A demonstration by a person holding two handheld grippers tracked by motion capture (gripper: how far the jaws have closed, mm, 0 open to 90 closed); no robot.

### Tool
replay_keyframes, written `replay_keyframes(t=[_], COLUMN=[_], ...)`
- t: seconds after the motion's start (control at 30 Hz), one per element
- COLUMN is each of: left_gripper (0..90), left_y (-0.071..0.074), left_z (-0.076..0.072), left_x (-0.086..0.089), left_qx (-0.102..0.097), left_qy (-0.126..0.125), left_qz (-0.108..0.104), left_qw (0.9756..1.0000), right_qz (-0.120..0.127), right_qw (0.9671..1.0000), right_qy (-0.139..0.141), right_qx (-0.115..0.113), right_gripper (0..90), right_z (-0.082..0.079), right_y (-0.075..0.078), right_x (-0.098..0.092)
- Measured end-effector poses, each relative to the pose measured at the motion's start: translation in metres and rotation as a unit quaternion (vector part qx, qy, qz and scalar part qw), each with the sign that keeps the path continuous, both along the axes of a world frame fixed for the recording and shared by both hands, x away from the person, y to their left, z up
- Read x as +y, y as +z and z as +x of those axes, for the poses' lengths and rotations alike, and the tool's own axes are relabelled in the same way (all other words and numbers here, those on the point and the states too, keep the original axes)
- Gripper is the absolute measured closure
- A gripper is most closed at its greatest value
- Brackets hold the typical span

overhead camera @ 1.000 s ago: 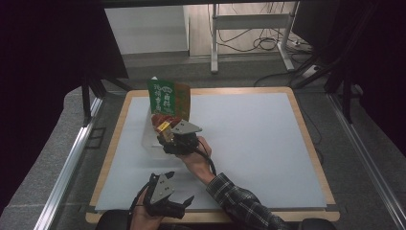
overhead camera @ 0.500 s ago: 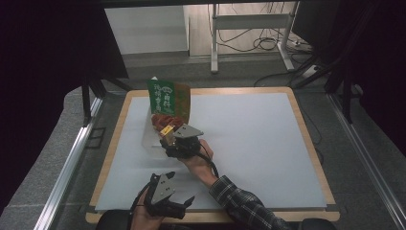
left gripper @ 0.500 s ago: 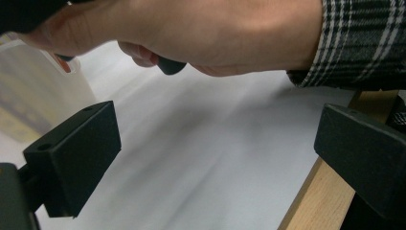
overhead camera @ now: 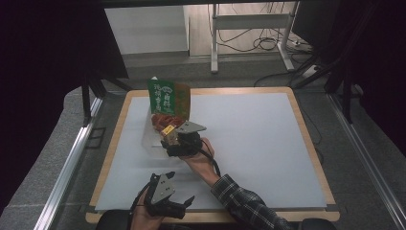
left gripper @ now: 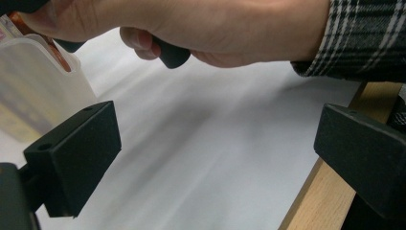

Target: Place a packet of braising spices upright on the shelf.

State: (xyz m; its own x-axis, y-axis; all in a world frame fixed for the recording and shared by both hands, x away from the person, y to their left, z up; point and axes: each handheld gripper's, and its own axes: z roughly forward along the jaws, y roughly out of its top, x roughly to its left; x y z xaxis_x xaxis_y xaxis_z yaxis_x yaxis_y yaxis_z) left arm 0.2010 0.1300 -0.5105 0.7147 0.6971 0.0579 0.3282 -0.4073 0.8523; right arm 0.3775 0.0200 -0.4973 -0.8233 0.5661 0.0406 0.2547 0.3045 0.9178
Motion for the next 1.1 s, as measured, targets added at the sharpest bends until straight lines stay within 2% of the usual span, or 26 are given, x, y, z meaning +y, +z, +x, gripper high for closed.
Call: replay_keyframes(t=[0.5,1.1], left_gripper=[1.6,1.5], left_y=[0.0,0.0], left_z=[0.0,0.0], left_x=[0.0,0.0], left_qx=[-0.001,-0.002], left_qy=[0.002,0.003], left_qz=[-0.001,0.0], left_qw=[1.0,1.0], right_qz=[-0.02,-0.024], right_qw=[0.9996,0.9991], right_qy=[0.017,0.033], right_qx=[-0.013,-0.014], right_gripper=[16.2,15.6], right_z=[-0.003,-0.007], right_y=[0.007,0.015], right_x=[-0.003,-0.009])
